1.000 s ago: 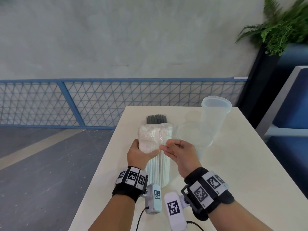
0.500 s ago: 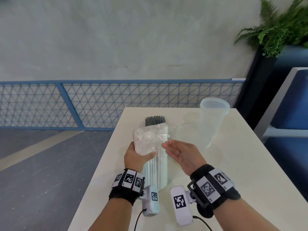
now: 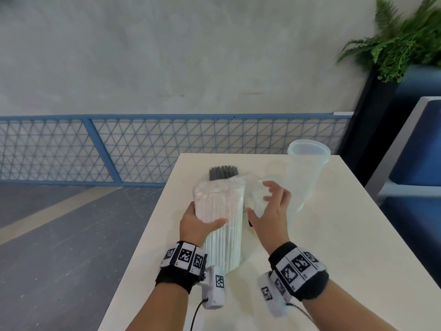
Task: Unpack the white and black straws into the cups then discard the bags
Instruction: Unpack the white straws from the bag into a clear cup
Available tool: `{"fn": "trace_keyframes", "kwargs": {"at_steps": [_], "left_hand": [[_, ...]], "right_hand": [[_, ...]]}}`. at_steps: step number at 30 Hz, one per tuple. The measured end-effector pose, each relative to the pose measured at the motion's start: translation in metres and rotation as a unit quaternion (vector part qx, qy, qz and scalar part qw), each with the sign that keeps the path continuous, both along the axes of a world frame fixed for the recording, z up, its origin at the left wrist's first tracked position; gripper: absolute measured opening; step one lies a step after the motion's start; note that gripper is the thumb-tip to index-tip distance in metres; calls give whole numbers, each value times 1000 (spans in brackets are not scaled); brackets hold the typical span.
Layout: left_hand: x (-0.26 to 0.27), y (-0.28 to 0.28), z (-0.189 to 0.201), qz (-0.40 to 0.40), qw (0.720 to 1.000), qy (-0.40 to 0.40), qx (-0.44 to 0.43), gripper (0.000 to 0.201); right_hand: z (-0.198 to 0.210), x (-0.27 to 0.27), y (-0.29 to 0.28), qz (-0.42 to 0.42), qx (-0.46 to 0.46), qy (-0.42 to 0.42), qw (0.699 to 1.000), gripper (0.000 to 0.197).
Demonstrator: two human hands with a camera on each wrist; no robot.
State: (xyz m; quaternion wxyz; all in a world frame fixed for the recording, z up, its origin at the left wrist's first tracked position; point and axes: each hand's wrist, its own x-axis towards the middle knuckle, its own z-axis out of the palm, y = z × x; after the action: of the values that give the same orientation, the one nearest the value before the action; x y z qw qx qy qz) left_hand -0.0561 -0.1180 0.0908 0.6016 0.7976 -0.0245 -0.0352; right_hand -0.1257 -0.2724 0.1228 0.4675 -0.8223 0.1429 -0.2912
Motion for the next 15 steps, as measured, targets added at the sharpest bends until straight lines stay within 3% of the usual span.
{"fn": "trace_keyframes", "kwargs": {"at_steps": [1,3,10,15], "left_hand": [[-1,1,2,-10,1000,1,-3,58],[-3,4,5,-33,999,3,-10,56],[-4,13,13,-85,996,22,-22,59],[-6,18,15,-120,993,7,6,64]], "right_hand": [[-2,3,-6,5,-67,-38,997,72],[-1,8,-19,21,-108,-73,991,76],[47,23,-46,149,-152,-116,970,16],[73,35,-58,101,-113,-84,985,9]]}}
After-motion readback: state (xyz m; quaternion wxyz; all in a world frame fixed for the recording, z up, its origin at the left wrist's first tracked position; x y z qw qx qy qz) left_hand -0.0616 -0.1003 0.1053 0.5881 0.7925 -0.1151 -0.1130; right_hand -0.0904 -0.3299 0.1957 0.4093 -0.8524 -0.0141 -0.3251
